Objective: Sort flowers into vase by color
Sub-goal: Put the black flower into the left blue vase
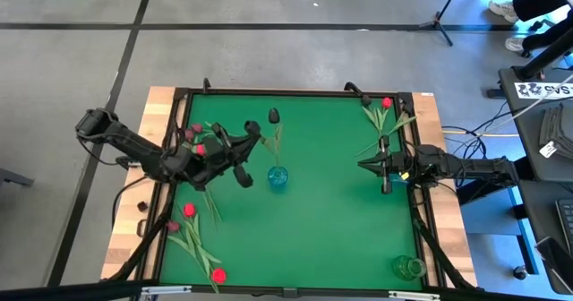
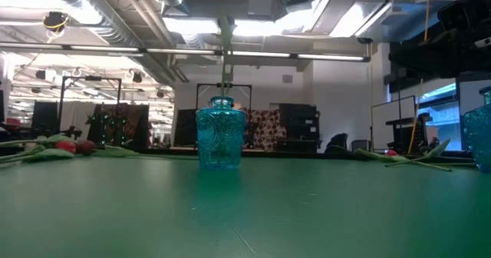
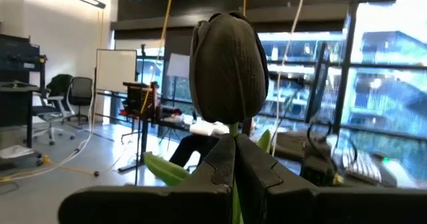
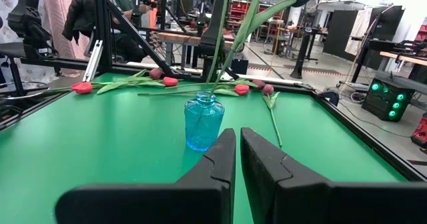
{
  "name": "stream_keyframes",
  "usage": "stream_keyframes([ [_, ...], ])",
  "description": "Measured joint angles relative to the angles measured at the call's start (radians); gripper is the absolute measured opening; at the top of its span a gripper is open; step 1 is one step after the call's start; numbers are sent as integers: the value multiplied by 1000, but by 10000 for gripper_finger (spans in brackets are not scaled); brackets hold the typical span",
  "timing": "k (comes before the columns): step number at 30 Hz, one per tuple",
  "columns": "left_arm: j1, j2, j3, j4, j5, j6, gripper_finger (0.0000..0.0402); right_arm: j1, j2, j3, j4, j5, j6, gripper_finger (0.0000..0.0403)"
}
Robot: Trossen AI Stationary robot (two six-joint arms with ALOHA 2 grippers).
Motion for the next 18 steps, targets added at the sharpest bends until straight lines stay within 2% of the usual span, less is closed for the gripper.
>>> stream_keyframes([
  [9,-12,0,0,-95,-8,-42,0,0,0,0,0,0,0,26],
  [18,-3,18,0,-255,-7,-207,0,0,0,0,0,0,0,26],
])
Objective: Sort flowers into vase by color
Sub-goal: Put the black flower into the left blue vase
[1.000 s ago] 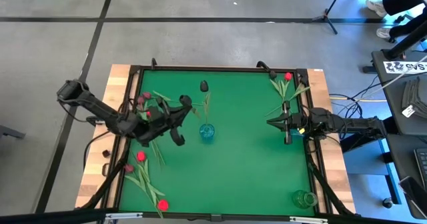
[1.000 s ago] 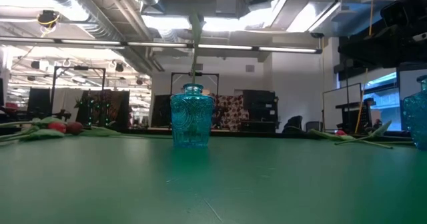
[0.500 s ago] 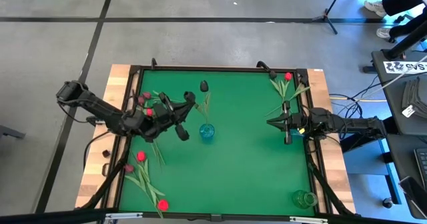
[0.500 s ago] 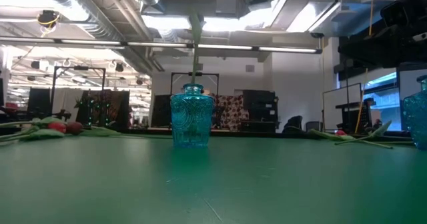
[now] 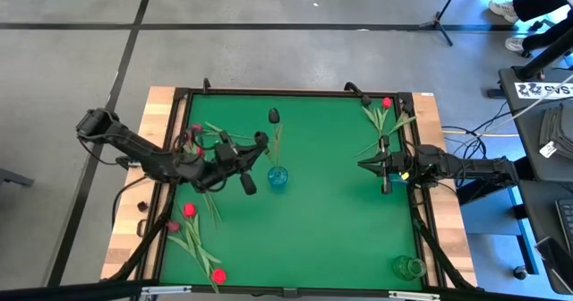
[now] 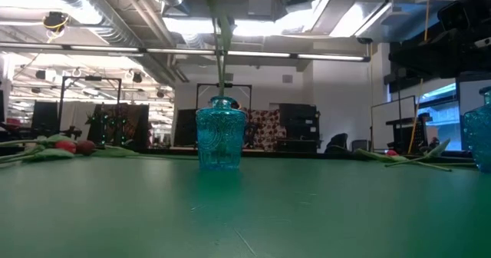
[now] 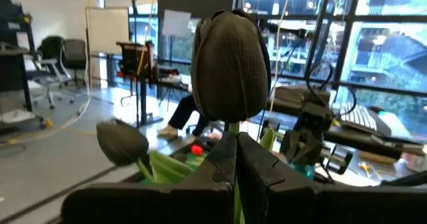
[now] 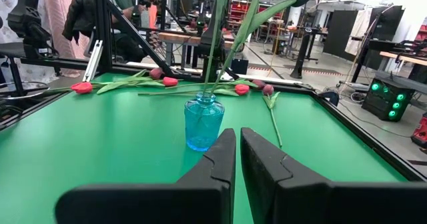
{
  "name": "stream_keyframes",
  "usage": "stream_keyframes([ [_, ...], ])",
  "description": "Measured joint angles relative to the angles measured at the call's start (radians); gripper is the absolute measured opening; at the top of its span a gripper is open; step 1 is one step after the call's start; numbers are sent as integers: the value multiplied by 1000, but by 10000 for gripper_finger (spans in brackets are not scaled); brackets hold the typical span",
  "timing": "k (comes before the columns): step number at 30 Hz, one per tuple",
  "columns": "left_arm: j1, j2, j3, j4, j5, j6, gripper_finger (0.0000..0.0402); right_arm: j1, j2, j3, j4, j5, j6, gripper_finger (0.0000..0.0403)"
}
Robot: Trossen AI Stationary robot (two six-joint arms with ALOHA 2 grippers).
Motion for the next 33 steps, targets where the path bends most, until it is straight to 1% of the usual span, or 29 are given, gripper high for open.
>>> stream_keyframes([
  [7,24,42,0,-67,0,-107,0,0,0,0,0,0,0,26],
  [14,30,47,1,-147,-8,-218,0,0,0,0,0,0,0,26],
  [19,50,47,1,-164,-11,-318,0,0,0,0,0,0,0,26],
  [26,56,47,1,-166,-10,-324,0,0,0,0,0,0,0,26],
  [29,50,46,1,-179,-11,-327,11,0,0,0,0,0,0,26],
  [33,41,46,1,-199,-16,-334,44,0,0,0,0,0,0,26],
])
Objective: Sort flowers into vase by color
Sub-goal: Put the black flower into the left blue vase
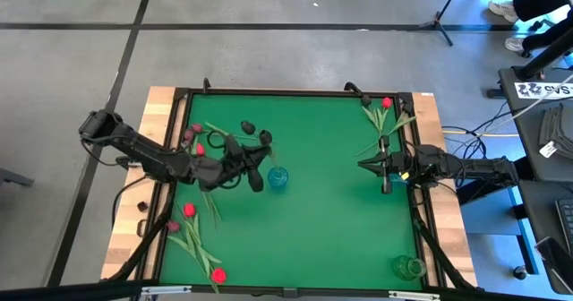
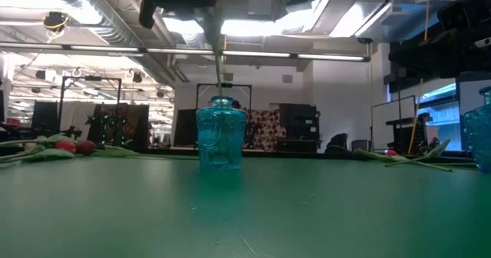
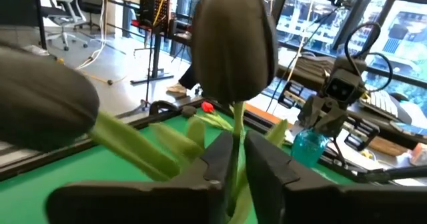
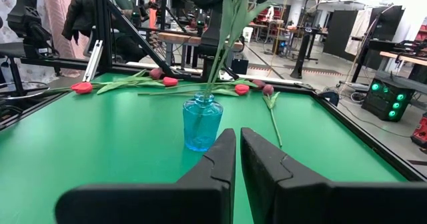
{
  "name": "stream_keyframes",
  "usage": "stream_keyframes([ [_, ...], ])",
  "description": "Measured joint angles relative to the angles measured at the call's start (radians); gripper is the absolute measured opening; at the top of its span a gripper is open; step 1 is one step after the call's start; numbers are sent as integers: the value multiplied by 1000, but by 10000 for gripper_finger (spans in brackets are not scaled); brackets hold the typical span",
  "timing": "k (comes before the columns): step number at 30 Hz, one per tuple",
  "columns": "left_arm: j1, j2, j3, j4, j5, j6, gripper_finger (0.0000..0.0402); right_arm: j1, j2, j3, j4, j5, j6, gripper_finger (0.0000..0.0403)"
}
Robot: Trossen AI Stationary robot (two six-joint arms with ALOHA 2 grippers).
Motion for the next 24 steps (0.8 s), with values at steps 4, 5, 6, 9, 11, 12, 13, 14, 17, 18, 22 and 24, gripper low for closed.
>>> stream_keyframes([
  [4,-4,0,0,-31,-3,-41,82,0,0,0,0,0,0,26],
  [5,-7,0,0,-38,-3,-46,91,0,0,0,0,0,0,26],
  [6,-13,0,0,-45,-3,-51,99,0,0,0,0,0,0,26],
  [9,-34,-5,21,-114,-2,-71,118,0,0,0,0,0,0,26],
  [11,-48,-14,56,-193,-4,-88,126,0,0,0,0,0,0,26],
  [12,-54,-20,76,-243,-7,-98,129,0,0,0,0,0,0,26],
  [13,-59,-25,96,-298,-7,-112,130,0,0,0,0,0,0,26],
  [14,-64,-30,117,-359,-7,-130,130,0,0,0,0,0,0,26],
  [17,-74,-49,172,-533,-7,-196,131,0,0,0,0,0,0,26],
  [18,-78,-59,188,-592,-7,-223,131,0,0,0,0,0,0,26],
  [22,-90,-86,251,-841,25,-342,131,0,0,0,0,0,0,26],
  [24,-97,-88,284,-947,54,-400,131,0,0,0,0,0,0,26],
])
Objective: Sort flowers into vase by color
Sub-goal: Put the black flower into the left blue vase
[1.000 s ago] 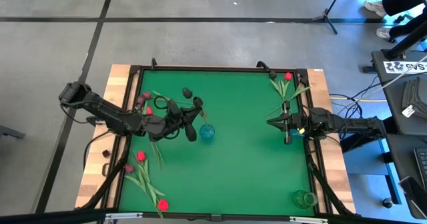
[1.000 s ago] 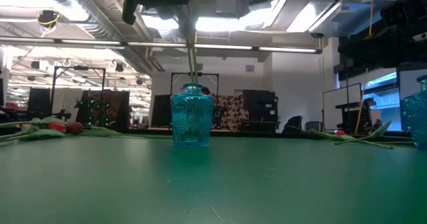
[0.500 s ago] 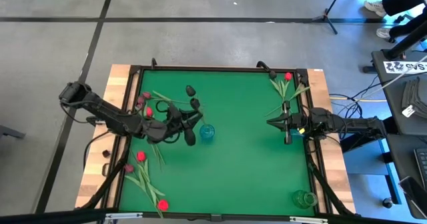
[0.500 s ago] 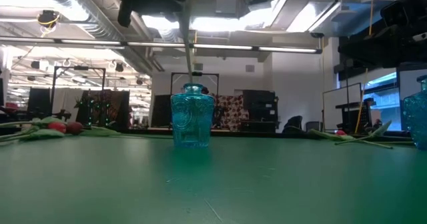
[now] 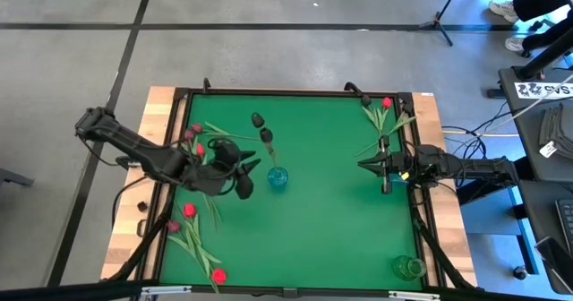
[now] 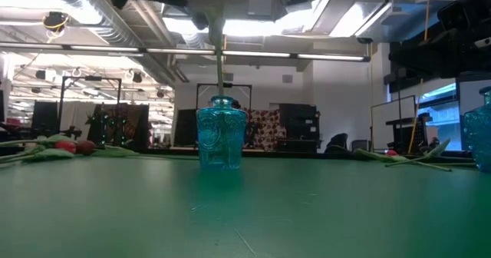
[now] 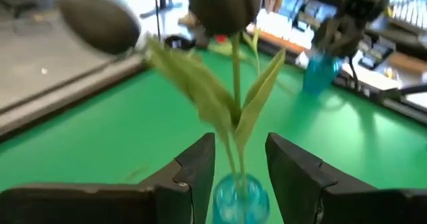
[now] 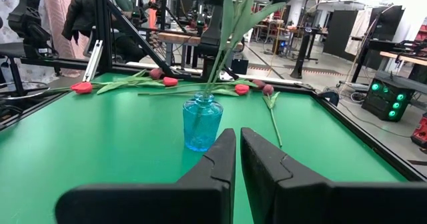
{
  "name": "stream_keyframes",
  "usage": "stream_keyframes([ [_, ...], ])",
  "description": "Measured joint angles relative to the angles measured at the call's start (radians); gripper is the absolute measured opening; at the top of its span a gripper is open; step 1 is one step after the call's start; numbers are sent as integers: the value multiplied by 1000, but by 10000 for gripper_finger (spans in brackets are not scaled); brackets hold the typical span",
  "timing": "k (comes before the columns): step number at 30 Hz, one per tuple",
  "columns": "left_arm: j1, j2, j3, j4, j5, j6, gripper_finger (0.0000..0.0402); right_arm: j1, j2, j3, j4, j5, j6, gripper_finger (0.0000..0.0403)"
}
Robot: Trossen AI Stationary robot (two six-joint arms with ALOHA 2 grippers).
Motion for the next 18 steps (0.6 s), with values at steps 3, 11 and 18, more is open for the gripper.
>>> stream_keyframes([
  [3,-20,0,42,-144,75,-62,131,0,0,0,0,0,0,26],
  [11,-106,1,64,-253,247,-112,131,0,0,0,0,0,0,26],
  [18,-176,3,46,-255,213,-165,132,0,0,0,0,0,0,26],
])
